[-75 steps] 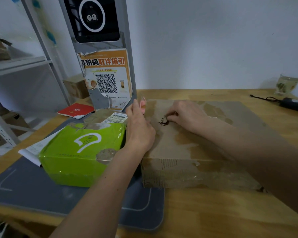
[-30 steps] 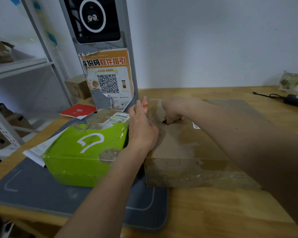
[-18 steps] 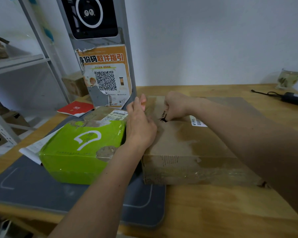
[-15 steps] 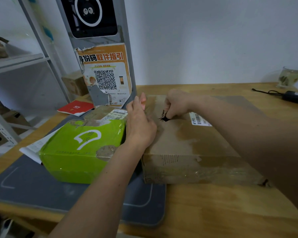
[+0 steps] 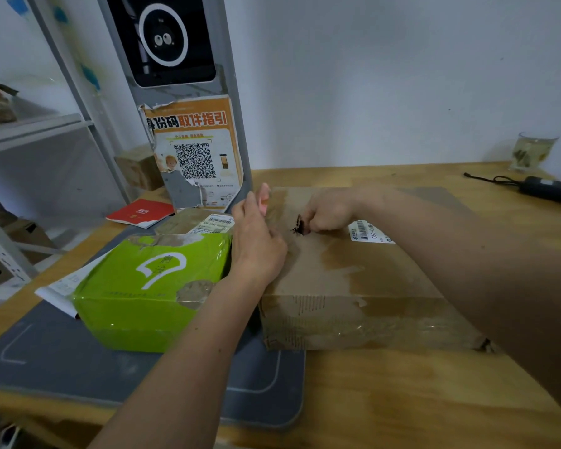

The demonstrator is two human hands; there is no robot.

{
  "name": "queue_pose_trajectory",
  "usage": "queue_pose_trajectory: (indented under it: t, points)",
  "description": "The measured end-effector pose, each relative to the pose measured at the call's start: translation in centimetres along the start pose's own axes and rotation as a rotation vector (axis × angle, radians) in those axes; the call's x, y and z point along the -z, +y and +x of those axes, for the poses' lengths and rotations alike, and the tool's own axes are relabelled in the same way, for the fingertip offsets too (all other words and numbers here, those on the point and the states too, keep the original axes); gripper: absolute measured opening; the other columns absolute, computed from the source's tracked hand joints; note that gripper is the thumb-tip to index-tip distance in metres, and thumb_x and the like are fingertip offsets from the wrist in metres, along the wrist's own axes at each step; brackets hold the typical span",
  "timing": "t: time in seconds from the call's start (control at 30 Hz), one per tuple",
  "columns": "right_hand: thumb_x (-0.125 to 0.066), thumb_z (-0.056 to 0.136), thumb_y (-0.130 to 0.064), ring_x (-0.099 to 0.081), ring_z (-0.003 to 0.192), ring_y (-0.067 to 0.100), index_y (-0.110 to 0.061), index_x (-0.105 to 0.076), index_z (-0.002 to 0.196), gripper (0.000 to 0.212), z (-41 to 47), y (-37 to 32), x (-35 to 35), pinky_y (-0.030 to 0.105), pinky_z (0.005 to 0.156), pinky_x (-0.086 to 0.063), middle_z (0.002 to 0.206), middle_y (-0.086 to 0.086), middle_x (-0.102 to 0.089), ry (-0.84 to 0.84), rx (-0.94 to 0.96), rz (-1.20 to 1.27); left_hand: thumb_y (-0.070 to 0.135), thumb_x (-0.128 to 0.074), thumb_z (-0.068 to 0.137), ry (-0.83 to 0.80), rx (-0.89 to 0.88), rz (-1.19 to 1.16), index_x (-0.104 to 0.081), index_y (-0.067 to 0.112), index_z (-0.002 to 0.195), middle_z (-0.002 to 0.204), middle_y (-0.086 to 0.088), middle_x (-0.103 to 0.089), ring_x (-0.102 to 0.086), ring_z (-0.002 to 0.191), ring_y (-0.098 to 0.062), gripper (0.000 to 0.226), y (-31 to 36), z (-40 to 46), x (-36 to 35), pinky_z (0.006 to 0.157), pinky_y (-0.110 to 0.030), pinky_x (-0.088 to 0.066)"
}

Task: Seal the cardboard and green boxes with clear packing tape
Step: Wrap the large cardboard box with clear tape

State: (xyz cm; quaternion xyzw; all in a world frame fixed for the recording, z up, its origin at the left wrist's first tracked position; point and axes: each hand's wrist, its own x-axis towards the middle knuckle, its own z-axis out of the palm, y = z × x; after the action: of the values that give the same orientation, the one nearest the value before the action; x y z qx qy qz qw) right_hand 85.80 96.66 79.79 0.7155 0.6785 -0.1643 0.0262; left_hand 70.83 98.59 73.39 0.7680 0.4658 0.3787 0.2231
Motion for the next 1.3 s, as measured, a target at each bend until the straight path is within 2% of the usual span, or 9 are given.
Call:
queue_pose_trajectory:
  t: [0.07, 0.17, 0.33, 0.43, 0.63, 0.77, 0.87, 1.1, 1.3]
  points:
    - [-0.045, 0.097, -0.013, -0.051, 0.098, 0.022, -0.006, -0.064, 0.116, 0.028, -0.4, -0.1, 0.0, 0.027, 0.074, -0.043, 0.115, 0.009, -0.061, -0.022, 0.005, -0.024, 0.002, -0.052, 0.092, -0.004, 0.002, -0.001, -0.017, 0.007, 0.154, 0.152, -0.009, -0.022, -0.049, 0.127, -0.028, 0.071, 0.1, 0.0, 0.0, 0.107, -0.044, -0.041]
    - [-0.041, 0.098, -0.008, -0.045, 0.094, 0.017, -0.01, -0.058, 0.12, 0.029, -0.6, 0.4, -0.2, 0.015, 0.059, -0.033, 0.104, 0.001, -0.052, -0.058, 0.025, -0.01, 0.001, -0.053, 0.091, 0.003, -0.002, -0.008, -0.02, 0.007, 0.152, 0.148, -0.01, -0.026, -0.051, 0.124, -0.028, 0.07, 0.1, -0.1, 0.0, 0.105, -0.041, -0.042]
    - [-0.058, 0.093, -0.005, -0.046, 0.071, 0.006, -0.005, -0.067, 0.112, 0.021, -0.6, 1.9, -0.7, 0.013, 0.058, -0.033, 0.078, -0.008, -0.051, 0.063, 0.073, 0.27, 0.002, -0.052, 0.091, -0.007, 0.005, 0.003, -0.018, 0.008, 0.153, 0.151, -0.01, -0.023, -0.05, 0.126, -0.028, 0.071, 0.1, -0.1, 0.0, 0.107, -0.042, -0.041]
    - [-0.056, 0.094, -0.009, -0.046, 0.069, 0.002, -0.016, -0.069, 0.116, 0.026, -0.9, 1.8, -0.5, 0.007, 0.056, -0.034, 0.078, -0.015, -0.052, 0.075, 0.123, 0.158, 0.001, -0.052, 0.091, -0.009, 0.005, 0.014, -0.022, 0.006, 0.151, 0.149, -0.01, -0.025, -0.05, 0.125, -0.028, 0.067, 0.3, -0.2, 0.1, 0.107, -0.04, -0.04]
    - [-0.064, 0.089, -0.01, -0.052, 0.06, 0.013, -0.008, -0.06, 0.094, 0.007, -0.8, 1.9, -0.6, 0.025, 0.056, -0.044, 0.076, 0.002, -0.056, 0.275, 0.119, 0.2, -0.002, -0.052, 0.089, 0.0, -0.004, -0.013, -0.033, 0.004, 0.141, 0.142, -0.011, -0.03, -0.053, 0.118, -0.03, 0.055, 0.4, -0.3, 0.2, 0.103, -0.041, -0.043]
    - [-0.071, 0.083, -0.018, -0.051, 0.085, 0.018, -0.014, -0.055, 0.114, 0.035, -0.5, 2.3, -1.9, 0.032, 0.076, -0.044, 0.103, 0.004, -0.057, 0.471, 0.206, 0.015, -0.002, -0.051, 0.088, -0.007, -0.003, -0.013, -0.032, 0.005, 0.142, 0.141, -0.011, -0.03, -0.053, 0.116, -0.03, 0.059, 0.5, -0.3, 0.2, 0.101, -0.043, -0.044]
    - [-0.064, 0.082, -0.005, -0.057, 0.101, 0.023, -0.012, -0.06, 0.109, 0.028, -0.5, 1.3, -2.6, 0.038, 0.08, -0.047, 0.118, 0.004, -0.057, 0.502, 0.414, -0.177, -0.002, -0.05, 0.087, -0.01, 0.011, -0.006, -0.028, 0.005, 0.146, 0.144, -0.012, -0.028, -0.053, 0.118, -0.03, 0.064, 0.4, -0.3, 0.3, 0.103, -0.043, -0.043]
    - [-0.057, 0.087, -0.003, -0.061, 0.094, 0.032, -0.003, -0.069, 0.093, 0.013, -0.7, 1.7, -2.6, 0.042, 0.078, -0.046, 0.1, 0.014, -0.066, 0.536, 0.388, -0.285, -0.001, -0.052, 0.087, -0.017, 0.002, -0.005, -0.024, 0.006, 0.15, 0.145, -0.01, -0.028, -0.053, 0.12, -0.029, 0.069, 0.4, -0.4, 0.3, 0.105, -0.041, -0.041]
    - [-0.06, 0.077, 0.005, -0.062, 0.074, 0.033, -0.002, -0.069, 0.078, 0.012, -0.7, 2.3, -3.4, 0.04, 0.056, -0.049, 0.077, 0.014, -0.063, 0.638, 0.504, -0.427, -0.001, -0.051, 0.089, -0.011, -0.028, 0.001, -0.024, 0.008, 0.151, 0.144, -0.007, -0.029, -0.051, 0.124, -0.027, 0.068, 0.4, -0.4, 0.3, 0.105, -0.043, -0.042]
